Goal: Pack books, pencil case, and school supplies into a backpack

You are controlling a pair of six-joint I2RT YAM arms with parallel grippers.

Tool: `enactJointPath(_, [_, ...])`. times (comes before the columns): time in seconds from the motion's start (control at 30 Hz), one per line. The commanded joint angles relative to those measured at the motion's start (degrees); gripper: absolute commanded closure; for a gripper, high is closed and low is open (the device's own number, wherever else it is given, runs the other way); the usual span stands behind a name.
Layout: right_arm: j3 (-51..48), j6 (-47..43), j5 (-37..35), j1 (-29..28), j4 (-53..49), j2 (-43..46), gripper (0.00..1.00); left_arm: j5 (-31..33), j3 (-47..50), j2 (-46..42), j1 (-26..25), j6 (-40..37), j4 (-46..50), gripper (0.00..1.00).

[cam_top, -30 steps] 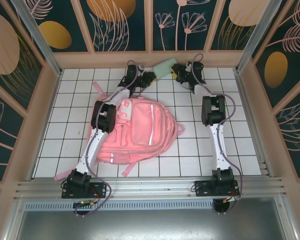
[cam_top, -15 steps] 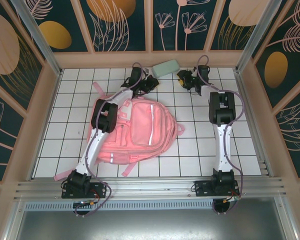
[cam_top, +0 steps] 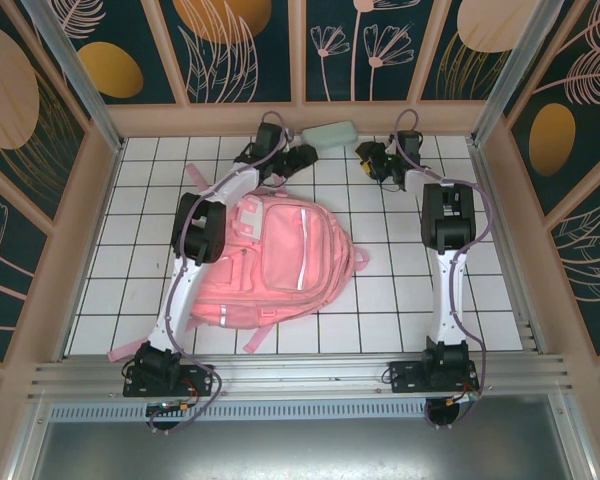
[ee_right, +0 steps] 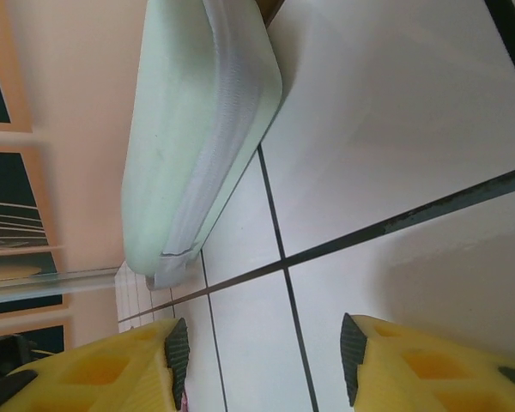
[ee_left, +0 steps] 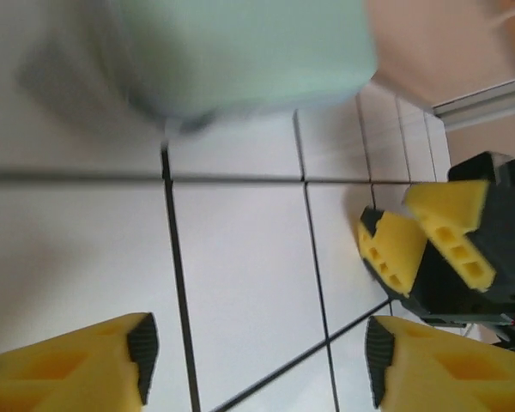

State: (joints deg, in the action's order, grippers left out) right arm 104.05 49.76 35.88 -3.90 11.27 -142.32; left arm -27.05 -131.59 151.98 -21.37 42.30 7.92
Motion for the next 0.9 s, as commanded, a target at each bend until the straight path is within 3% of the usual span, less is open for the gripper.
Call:
enactJointPath(0.0, [-1.4, -2.7, -0.3, 0.8, -2.3, 2.8, 0.47, 2.5, -5.0, 1.3, 3.6, -1.9, 0.5, 0.23])
enactJointPath(0.1, [-1.0, -2.4, 1.1, 0.8, -1.4, 2.1, 0.47, 0.3, -8.2, 5.8, 4.6, 1.2, -3.5, 0.13])
enactJointPath(0.3, [-1.0, -1.2, 3.1, 0.7, 0.8, 1.3, 0.47, 1.8, -11.8, 12.2, 5.0, 7.4, -14.4, 0.07])
enactJointPath(0.43, [-1.0, -1.2, 3.6, 0.8, 1.0, 0.9, 0.47, 1.7, -19.7, 18.4, 5.1, 13.3, -17.5, 0.07])
enactJointPath(0.53, [-0.9, -0.7, 4.3, 0.9, 1.5, 0.3, 0.47, 0.8, -17.9, 19.2, 4.9, 16.5, -21.8, 0.08])
enactJointPath(0.87, [0.0, 1.5, 5.4, 0.9, 2.9, -1.2, 0.48, 0.2, -18.6, 20.8, 1.9, 16.9, -20.5, 0.13])
